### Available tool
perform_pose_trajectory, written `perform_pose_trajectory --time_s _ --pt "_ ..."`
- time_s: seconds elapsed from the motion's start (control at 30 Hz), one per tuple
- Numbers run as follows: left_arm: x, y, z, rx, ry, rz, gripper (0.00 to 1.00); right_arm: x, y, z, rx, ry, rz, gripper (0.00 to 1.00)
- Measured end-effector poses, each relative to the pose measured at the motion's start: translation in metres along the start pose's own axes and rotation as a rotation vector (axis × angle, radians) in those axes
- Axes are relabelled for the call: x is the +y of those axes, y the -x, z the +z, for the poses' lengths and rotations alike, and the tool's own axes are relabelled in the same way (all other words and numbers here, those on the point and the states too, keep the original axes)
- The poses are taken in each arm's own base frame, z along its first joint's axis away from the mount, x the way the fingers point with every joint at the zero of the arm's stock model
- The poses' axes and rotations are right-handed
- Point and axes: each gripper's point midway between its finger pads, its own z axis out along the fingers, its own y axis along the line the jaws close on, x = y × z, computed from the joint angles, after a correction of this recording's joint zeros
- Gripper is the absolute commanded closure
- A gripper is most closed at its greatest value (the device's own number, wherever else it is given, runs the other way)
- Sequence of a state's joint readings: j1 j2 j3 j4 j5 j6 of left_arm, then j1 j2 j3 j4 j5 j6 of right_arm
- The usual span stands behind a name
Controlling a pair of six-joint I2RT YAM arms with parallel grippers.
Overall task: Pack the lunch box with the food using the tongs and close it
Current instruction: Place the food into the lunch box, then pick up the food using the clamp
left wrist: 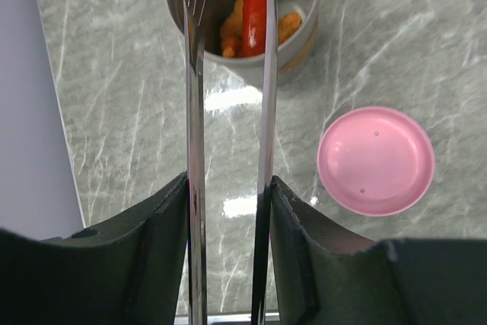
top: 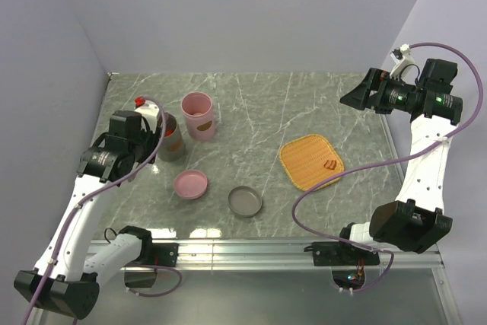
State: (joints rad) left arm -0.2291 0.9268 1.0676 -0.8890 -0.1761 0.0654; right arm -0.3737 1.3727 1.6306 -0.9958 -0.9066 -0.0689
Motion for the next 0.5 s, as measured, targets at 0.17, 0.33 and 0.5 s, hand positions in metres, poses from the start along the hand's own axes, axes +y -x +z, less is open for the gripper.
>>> perform_pose_trajectory --time_s 0.17,0.33,0.5 --pt "-0.002 0.026 -0.014 -0.076 -0.034 -0.007 0.51 0.000 0.000 0.000 0.000 0.000 0.000 0.00" --pt "-0.017 0.058 -0.036 -0.184 -0.155 0.034 0.45 0.000 0.000 0.000 0.000 0.000 0.000 0.00" --pt "-0.046 0.090 -0.051 -0.266 -0.342 0.110 0.44 0.001 0.002 -0.001 -0.003 -0.001 -0.004 0.00"
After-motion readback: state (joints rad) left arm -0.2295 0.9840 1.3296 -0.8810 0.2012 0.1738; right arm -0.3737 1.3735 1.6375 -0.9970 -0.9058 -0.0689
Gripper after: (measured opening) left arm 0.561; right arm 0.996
